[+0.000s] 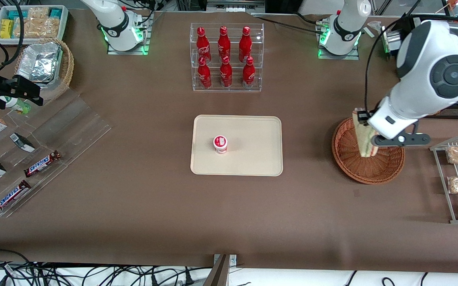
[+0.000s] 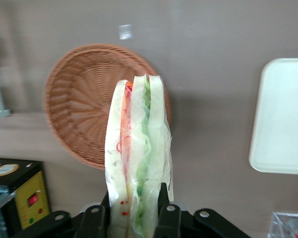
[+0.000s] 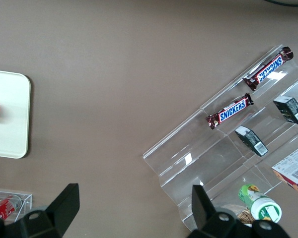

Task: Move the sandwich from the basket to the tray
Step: 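Lift the sandwich and carry it toward the cream tray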

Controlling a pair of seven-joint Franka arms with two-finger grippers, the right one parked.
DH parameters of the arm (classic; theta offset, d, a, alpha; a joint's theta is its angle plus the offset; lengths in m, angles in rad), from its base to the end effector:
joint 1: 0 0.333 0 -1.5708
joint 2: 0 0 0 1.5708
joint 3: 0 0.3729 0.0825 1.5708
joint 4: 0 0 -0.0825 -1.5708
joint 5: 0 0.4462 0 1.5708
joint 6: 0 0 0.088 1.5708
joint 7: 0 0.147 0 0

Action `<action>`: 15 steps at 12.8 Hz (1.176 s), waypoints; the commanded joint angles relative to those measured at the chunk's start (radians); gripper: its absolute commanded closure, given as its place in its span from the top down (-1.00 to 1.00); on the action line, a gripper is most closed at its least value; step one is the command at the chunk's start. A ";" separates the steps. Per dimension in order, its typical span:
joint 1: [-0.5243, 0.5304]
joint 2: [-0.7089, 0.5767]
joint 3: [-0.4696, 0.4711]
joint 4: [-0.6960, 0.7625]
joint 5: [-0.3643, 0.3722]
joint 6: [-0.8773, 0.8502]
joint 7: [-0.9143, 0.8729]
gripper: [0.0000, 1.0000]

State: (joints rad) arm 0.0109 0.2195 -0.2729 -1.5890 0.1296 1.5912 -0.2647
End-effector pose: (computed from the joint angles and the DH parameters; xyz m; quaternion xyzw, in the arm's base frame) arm 0.6535 -0.1415 0.4967 -0.9939 0.0067 0.0915 0.0607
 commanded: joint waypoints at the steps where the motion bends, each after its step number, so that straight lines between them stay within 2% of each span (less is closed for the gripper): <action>1: 0.000 0.036 -0.081 0.029 -0.018 -0.007 -0.034 -0.25; 4: -0.031 0.085 -0.162 0.024 -0.016 0.081 -0.174 -0.25; 9: -0.228 0.205 -0.161 0.010 0.011 0.281 -0.433 -0.25; 13: -0.336 0.374 -0.163 0.010 0.207 0.470 -0.655 -0.24; 15: -0.362 0.417 -0.164 0.010 0.283 0.477 -0.712 -0.24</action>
State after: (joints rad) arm -0.3324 0.5972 -0.4385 -1.5999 0.3459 2.0624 -0.9277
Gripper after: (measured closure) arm 0.621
